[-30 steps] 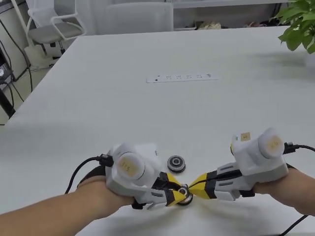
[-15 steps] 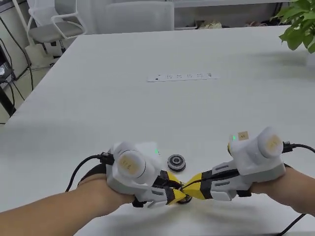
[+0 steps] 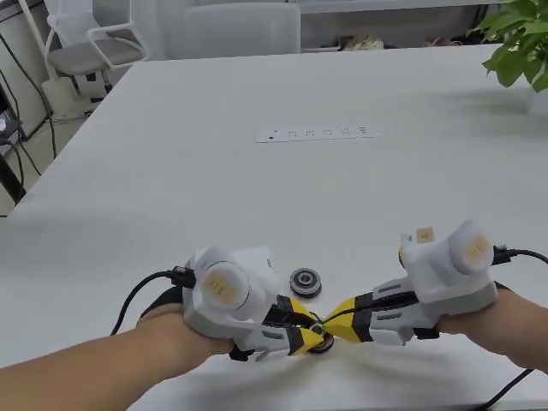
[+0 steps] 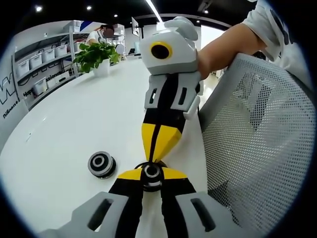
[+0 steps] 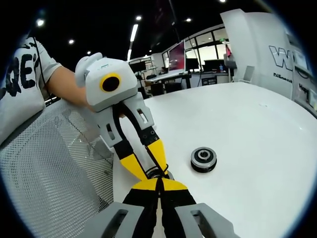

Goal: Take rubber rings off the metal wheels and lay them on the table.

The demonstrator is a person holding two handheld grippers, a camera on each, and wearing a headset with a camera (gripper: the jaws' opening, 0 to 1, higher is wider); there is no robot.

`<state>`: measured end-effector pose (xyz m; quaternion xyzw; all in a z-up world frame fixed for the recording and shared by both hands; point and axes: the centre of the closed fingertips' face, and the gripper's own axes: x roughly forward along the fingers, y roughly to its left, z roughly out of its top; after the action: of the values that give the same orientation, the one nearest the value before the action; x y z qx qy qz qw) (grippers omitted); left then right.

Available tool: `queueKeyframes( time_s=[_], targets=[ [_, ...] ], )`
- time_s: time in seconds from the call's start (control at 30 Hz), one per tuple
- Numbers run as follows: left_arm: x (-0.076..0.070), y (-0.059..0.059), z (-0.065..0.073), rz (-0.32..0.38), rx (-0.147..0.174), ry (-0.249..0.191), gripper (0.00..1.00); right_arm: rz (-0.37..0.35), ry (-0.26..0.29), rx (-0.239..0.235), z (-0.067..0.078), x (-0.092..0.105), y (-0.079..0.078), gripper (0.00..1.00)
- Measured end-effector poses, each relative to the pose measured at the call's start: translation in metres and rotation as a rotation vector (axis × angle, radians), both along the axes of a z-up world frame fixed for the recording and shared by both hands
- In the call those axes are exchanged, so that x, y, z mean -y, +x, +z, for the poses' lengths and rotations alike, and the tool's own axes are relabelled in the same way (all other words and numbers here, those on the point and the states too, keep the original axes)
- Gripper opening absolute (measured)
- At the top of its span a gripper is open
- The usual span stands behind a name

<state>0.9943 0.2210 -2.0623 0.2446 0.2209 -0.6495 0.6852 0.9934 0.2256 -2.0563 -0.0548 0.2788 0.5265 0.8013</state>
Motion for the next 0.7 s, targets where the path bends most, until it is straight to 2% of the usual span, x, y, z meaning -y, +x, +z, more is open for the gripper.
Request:
queueKeyframes(
  time_s=[0.1, 0.27, 0.37, 0.5, 0.63, 0.7],
  targets=[
    [0.0, -0.001, 0.001, -0.023, 0.017, 0.014, 0.08, -0.004, 0.01, -0.006, 0.001, 0.0, 0.0, 0.0],
    [-0.003, -0.005, 0.006, -0.048, 0.011, 0.019, 0.12, -0.007, 0.022, -0.007, 0.004, 0.0, 0.0, 0.0],
    [-0.005, -0.006, 0.014, -0.047, -0.008, 0.005, 0.13, -0.01, 0.03, -0.008, 0.006, 0.0, 0.0, 0.0],
    [-0.009, -0.006, 0.021, -0.035, -0.015, 0.002, 0.16, -0.017, 0.041, -0.007, 0.008, 0.0, 0.0, 0.0],
    [-0.014, -0.01, 0.031, -0.03, -0.027, -0.012, 0.22, -0.026, 0.065, -0.012, 0.013, 0.0, 0.001, 0.0],
    [-0.017, -0.012, 0.034, -0.015, -0.047, -0.011, 0.24, -0.027, 0.068, -0.011, 0.014, 0.0, 0.002, 0.0]
  ],
)
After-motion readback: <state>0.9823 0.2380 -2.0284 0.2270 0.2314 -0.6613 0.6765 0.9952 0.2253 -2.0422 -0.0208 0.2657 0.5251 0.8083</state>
